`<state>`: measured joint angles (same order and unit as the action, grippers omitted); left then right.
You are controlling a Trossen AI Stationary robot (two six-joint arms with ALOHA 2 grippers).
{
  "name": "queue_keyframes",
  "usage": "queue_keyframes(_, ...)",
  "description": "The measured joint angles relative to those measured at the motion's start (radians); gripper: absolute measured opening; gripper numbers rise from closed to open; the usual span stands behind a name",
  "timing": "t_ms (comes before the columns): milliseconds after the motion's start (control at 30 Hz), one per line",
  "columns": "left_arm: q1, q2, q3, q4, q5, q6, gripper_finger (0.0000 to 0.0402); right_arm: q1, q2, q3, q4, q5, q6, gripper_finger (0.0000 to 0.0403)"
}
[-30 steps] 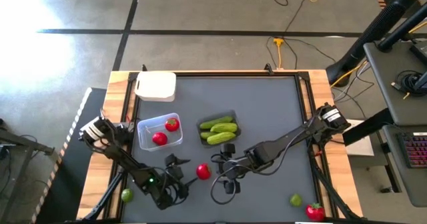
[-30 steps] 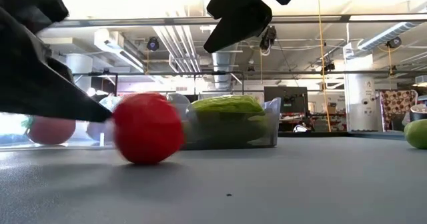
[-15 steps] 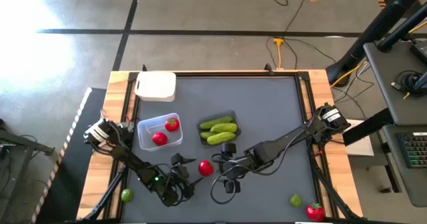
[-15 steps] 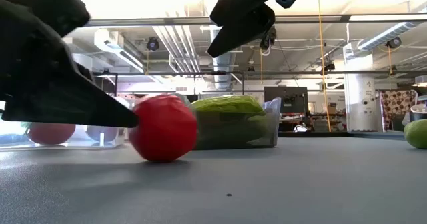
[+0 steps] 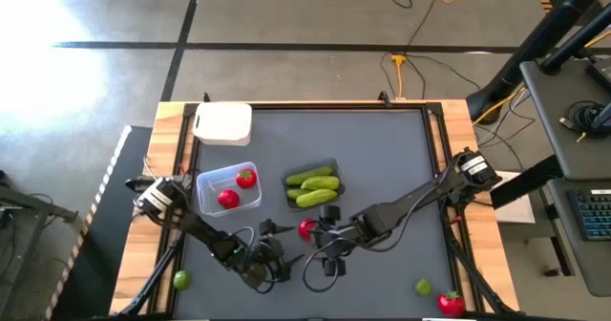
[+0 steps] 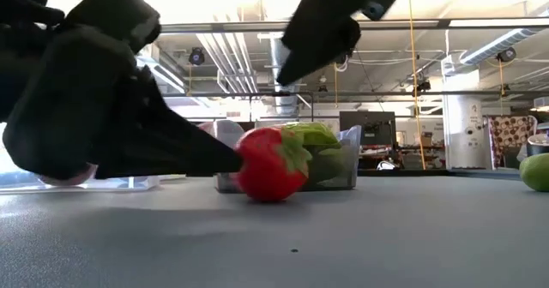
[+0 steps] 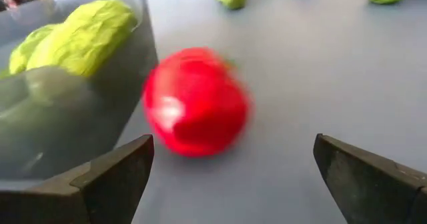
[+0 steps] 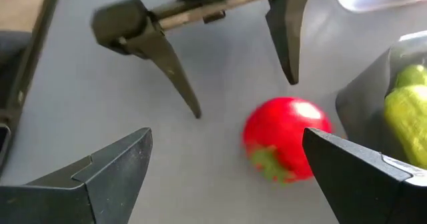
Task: Sort produce into baskets
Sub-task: Put the tomato into the transparent bin
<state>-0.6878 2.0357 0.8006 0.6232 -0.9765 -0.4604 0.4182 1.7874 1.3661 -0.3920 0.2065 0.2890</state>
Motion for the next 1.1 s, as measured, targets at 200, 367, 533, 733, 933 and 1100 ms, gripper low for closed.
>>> queue_keyframes(200,0.014,0.059,0.083,-0.002,0.019,0.150,0.0392,0.000,0.001,-0.073,-0.015,0.079,0.012,0.0380)
queue_keyframes(367,0.024,0.073,0.102,-0.004,0.015,0.117,0.0392,-0.005,0.001,-0.109,-0.022,0.135,0.029,0.0380)
queue_keyframes(533,0.012,0.059,0.101,-0.073,-0.036,0.042,0.0392,-0.008,0.001,-0.142,-0.009,0.139,0.053,0.0380)
queue_keyframes(733,0.055,0.048,0.099,-0.121,-0.059,-0.064,0.0391,-0.026,0.033,-0.152,0.027,0.171,0.052,0.0380)
queue_keyframes(933,0.073,0.062,0.091,-0.125,-0.118,-0.103,0.0391,-0.060,0.050,-0.150,0.032,0.171,0.049,0.0380)
queue_keyframes(1100,0.091,0.084,0.088,-0.116,-0.143,-0.090,0.0391,-0.092,0.050,-0.150,0.076,0.104,-0.018,0.0380)
